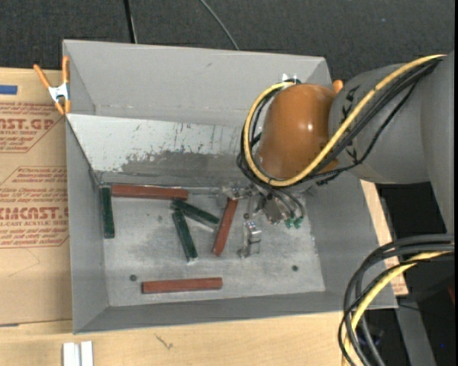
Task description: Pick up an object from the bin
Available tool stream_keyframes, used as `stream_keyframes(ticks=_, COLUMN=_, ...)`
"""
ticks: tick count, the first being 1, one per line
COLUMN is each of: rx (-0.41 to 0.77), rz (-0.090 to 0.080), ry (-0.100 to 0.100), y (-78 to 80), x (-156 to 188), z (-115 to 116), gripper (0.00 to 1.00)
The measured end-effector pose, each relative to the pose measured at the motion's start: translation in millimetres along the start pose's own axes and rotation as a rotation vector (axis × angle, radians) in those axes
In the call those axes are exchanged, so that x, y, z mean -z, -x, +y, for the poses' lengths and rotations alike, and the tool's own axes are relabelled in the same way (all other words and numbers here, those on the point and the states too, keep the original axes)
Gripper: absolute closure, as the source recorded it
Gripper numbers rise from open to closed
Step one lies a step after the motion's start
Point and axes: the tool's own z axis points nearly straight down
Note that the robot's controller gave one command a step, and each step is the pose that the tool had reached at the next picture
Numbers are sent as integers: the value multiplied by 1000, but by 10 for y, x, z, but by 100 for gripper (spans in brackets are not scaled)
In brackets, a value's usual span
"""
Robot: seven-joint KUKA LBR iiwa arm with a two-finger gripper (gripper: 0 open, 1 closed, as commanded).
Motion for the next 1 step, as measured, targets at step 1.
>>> stream_keyframes(ticks=1, rx=87, rz=-5, ry=-1, y=96, x=-74, z=-96, gripper=0)
